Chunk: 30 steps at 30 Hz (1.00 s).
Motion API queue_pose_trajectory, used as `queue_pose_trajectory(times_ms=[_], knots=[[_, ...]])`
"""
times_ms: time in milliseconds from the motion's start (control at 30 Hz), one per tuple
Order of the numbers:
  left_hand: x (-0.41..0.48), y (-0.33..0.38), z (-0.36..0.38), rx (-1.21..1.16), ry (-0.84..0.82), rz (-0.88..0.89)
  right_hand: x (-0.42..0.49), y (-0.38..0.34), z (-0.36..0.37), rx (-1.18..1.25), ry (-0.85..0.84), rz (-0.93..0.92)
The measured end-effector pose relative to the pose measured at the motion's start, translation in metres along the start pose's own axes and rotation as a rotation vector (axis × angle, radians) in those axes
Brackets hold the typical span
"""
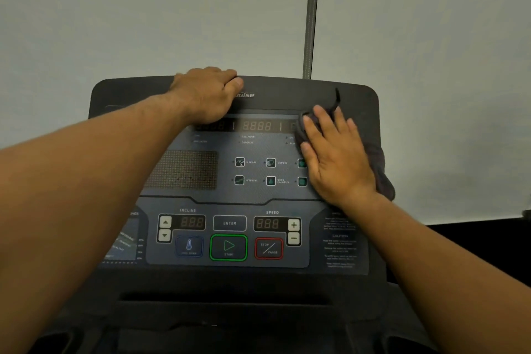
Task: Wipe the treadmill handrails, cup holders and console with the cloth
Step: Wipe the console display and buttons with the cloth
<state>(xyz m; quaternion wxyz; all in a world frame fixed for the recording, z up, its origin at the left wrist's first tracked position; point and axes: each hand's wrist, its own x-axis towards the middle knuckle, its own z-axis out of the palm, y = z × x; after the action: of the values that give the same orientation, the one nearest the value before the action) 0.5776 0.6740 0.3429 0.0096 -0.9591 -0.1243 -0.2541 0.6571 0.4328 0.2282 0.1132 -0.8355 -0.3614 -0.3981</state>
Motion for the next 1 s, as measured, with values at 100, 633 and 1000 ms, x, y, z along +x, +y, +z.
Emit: queue_pose_trajectory(times_ms=[100, 633, 1000], knots=[[-0.002, -0.002, -0.002, -0.023, -0.002, 0.005, -0.028, 0.003, 0.001, -0.003, -0.044, -0.161], [-0.003, 0.001, 0.000, 0.005, -0.011, 0.013, 0.018, -0.024, 0.000, 0.009, -0.035, -0.205], [-0.004, 0.002, -0.003, 0.000, -0.032, 0.016, 0.044, -0.005, -0.009, -0.050, -0.028, 0.005]])
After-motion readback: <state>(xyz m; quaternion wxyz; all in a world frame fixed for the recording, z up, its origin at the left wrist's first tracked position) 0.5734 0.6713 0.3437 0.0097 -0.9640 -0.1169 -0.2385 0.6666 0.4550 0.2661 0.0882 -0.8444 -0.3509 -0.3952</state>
